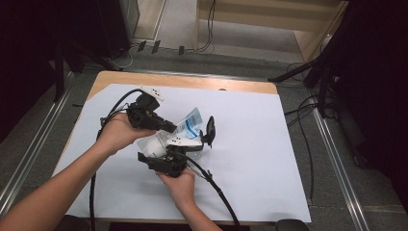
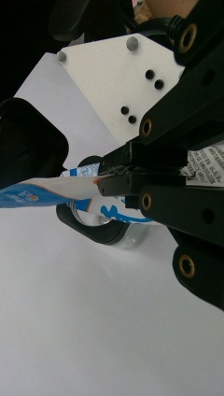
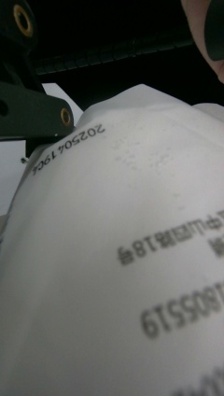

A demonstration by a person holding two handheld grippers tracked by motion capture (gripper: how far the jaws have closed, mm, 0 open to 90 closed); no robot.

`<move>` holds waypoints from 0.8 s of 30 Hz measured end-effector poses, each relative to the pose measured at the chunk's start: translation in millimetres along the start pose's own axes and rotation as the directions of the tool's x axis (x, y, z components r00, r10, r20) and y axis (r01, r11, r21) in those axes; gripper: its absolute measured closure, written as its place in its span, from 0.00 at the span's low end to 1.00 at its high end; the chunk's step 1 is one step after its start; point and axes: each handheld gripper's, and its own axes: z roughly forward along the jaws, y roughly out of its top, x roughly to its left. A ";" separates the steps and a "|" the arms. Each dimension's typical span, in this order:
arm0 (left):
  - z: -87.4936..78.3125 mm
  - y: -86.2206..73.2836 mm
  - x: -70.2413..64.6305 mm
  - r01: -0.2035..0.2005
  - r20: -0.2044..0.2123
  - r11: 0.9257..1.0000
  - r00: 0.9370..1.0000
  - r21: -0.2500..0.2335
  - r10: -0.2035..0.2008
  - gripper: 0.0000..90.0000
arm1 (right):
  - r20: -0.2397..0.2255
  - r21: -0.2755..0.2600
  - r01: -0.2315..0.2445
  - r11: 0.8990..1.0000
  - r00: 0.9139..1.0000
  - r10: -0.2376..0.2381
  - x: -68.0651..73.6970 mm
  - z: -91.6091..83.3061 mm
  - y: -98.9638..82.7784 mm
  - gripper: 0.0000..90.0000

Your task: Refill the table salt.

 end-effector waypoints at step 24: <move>-15.1 -9.3 3.0 0.011 0.011 1.000 1.000 -0.027 -0.011 1.00 | -0.021 -0.029 -0.036 0.999 0.999 0.035 0.6 -2.1 1.9 0.58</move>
